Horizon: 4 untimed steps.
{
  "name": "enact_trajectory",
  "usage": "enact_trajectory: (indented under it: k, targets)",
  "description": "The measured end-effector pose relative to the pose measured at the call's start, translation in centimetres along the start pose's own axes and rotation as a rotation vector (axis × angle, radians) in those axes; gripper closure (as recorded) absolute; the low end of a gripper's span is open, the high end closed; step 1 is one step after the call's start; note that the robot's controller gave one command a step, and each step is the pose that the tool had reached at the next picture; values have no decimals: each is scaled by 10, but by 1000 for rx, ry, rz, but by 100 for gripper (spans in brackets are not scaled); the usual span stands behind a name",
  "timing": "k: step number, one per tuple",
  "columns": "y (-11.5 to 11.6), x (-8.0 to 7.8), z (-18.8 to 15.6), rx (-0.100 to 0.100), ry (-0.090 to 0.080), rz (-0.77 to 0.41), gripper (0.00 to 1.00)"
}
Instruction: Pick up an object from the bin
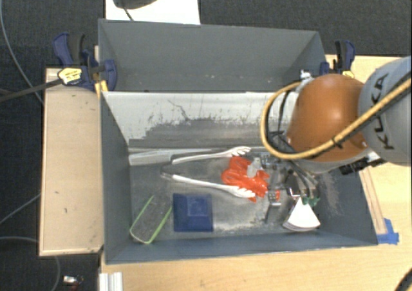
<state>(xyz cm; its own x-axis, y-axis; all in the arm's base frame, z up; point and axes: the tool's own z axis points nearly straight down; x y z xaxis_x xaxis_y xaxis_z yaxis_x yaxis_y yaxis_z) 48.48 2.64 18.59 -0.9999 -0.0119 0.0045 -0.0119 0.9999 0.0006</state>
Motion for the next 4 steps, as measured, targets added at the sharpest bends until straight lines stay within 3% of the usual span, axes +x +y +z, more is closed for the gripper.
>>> enact_trajectory:
  k: [1, 2, 3, 4]
  targets:
    - [0, -2, -3, 0, -7, 1, 0]
    - [4, -58, 68, -1, -17, -5, 0]
    - [20, -103, 61, 0, -17, -29, 0]
    - [7, -79, 86, -1, -11, 51, 0]
